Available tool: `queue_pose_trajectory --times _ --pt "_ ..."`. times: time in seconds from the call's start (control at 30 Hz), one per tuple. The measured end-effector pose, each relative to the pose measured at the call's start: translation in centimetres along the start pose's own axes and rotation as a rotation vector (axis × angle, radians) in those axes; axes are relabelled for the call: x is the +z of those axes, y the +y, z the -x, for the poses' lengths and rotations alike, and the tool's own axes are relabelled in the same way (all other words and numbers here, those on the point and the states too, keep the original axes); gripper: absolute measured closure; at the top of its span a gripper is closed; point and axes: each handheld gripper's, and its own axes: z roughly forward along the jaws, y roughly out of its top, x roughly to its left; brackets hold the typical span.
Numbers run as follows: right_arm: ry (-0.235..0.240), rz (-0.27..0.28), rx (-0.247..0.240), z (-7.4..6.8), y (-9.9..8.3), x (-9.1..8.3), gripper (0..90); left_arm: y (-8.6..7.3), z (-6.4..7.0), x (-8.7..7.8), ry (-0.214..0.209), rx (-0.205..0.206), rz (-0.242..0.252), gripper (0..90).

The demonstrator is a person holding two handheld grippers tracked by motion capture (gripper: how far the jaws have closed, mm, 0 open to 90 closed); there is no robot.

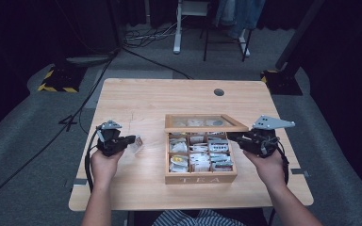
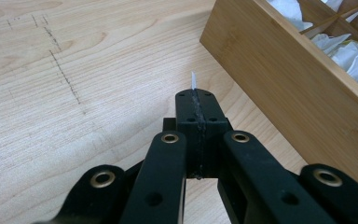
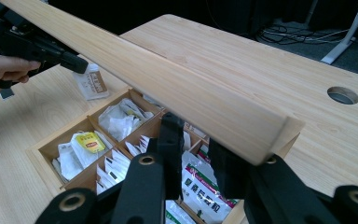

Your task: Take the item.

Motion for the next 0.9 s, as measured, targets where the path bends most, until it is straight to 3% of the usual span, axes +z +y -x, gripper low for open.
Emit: queue_pose_trajectory --times 0.1,0.2,0.4,0.53,0.73,0.9 --pt "0.000 -0.001 -0.001 0.0 0.0 0.0 74.5 -0.1 -0.2 0.2 0.007 -0.002 -0.001 88.9" --pt "0.000 -0.001 -0.001 0.0 0.0 0.0 74.5 -0.2 -0.3 0.2 0.030 -0.006 -0.004 82.1" --pt "0.000 -0.001 -0.001 0.0 0.0 0.0 74.4 -0.2 -0.7 0.3 0.073 -0.046 0.009 55.0" --pt "0.000 -0.001 -0.001 0.0 0.0 0.0 74.3 -0.2 -1.0 -0.1 0.081 -0.068 0.025 43.8" --pt "0.002 -0.001 -0.001 0.0 0.0 0.0 74.2 0.1 -0.6 -0.6 0.074 -0.060 0.029 39.2" --pt "0.005 -0.001 -0.003 0.0 0.0 0.0 74.0 0.5 1.0 -1.3 0.068 -0.014 0.017 39.0"
